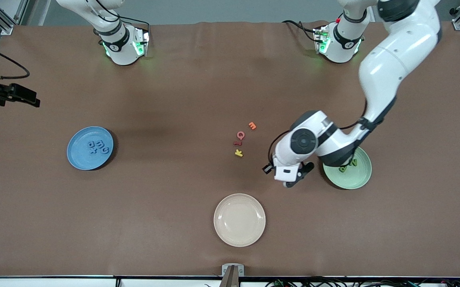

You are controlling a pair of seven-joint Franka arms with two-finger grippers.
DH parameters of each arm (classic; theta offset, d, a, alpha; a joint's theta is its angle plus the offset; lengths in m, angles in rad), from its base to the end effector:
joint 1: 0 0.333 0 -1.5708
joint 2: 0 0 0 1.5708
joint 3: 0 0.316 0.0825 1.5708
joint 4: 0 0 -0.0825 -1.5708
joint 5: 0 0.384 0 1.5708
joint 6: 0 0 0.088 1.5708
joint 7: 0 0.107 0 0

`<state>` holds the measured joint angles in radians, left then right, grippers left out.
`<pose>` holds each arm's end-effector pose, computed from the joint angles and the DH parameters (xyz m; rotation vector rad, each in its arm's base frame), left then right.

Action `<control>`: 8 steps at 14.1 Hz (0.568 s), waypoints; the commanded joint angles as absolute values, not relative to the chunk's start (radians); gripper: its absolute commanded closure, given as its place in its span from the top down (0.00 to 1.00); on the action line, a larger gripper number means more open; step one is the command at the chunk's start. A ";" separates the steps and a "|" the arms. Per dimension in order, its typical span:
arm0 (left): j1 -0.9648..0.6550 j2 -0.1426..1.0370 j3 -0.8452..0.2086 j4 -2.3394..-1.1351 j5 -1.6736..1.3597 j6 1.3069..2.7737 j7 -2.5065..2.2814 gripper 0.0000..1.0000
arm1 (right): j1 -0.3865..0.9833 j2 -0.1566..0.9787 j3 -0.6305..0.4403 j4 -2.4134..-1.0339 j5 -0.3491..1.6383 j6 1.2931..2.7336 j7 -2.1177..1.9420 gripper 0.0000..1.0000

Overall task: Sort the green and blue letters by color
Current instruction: 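Carry the green p with the left gripper over the green plate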

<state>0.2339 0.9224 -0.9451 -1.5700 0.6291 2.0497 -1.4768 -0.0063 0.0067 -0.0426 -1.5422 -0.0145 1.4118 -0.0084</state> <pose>0.6020 -0.3321 0.2494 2.9207 0.9681 -0.2450 0.5385 -0.0280 0.6213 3.1227 -0.0653 -0.2150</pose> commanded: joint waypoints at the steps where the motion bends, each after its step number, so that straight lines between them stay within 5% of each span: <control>1: 0.389 0.876 -1.029 -1.716 0.682 2.026 -1.447 0.08 | -0.020 -0.096 -0.035 -1.629 0.000 1.431 -0.006 1.00; 8: 0.768 0.873 -1.190 -1.928 0.819 1.973 -1.235 0.08 | -0.020 -0.160 -0.037 -1.664 -0.006 1.430 -0.011 1.00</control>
